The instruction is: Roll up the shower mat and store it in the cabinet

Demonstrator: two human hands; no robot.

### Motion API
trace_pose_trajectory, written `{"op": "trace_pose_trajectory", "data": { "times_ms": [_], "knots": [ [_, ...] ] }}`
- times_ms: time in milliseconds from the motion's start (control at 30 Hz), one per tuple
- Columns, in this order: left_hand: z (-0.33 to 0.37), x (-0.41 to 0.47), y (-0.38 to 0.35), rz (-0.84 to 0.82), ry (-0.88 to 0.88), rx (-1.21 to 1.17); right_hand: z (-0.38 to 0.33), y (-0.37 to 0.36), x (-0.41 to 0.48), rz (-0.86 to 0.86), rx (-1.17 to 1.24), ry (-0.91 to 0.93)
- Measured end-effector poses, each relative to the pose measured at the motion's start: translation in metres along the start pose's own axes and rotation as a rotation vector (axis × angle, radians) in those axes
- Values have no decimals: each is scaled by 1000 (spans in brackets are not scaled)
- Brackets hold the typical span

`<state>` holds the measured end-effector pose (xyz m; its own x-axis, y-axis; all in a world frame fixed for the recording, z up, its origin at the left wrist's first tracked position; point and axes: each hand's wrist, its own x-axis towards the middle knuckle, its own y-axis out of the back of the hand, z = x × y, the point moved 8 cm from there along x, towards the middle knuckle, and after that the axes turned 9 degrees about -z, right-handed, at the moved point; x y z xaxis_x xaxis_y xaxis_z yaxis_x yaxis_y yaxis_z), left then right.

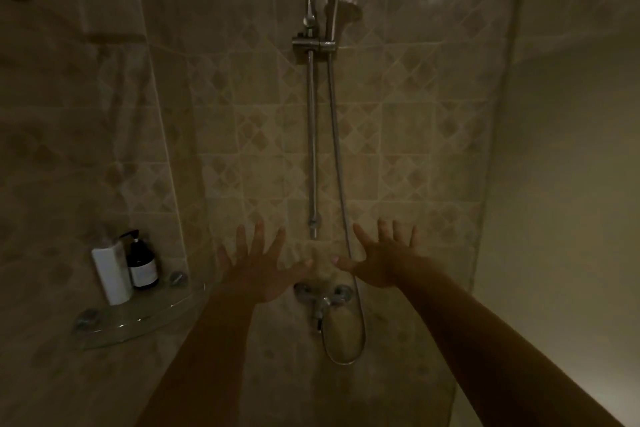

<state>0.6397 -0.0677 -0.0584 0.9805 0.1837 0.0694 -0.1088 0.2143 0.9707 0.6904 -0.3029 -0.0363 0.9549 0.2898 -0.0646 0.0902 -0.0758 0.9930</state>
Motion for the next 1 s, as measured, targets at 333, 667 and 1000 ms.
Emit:
{"op": "trace_pose_trajectory", "data": {
  "times_ms": [333,667,1000],
  "knots": [
    [-110,111,27,121,187,-12,-103,-7,177,42,-21,258],
    [-274,59,64,224,524,-74,-297,-15,224,327,-81,631],
    [-372,-115,72,247,1028,81,-501,-79,139,-133,26,1154]
  ]
}}
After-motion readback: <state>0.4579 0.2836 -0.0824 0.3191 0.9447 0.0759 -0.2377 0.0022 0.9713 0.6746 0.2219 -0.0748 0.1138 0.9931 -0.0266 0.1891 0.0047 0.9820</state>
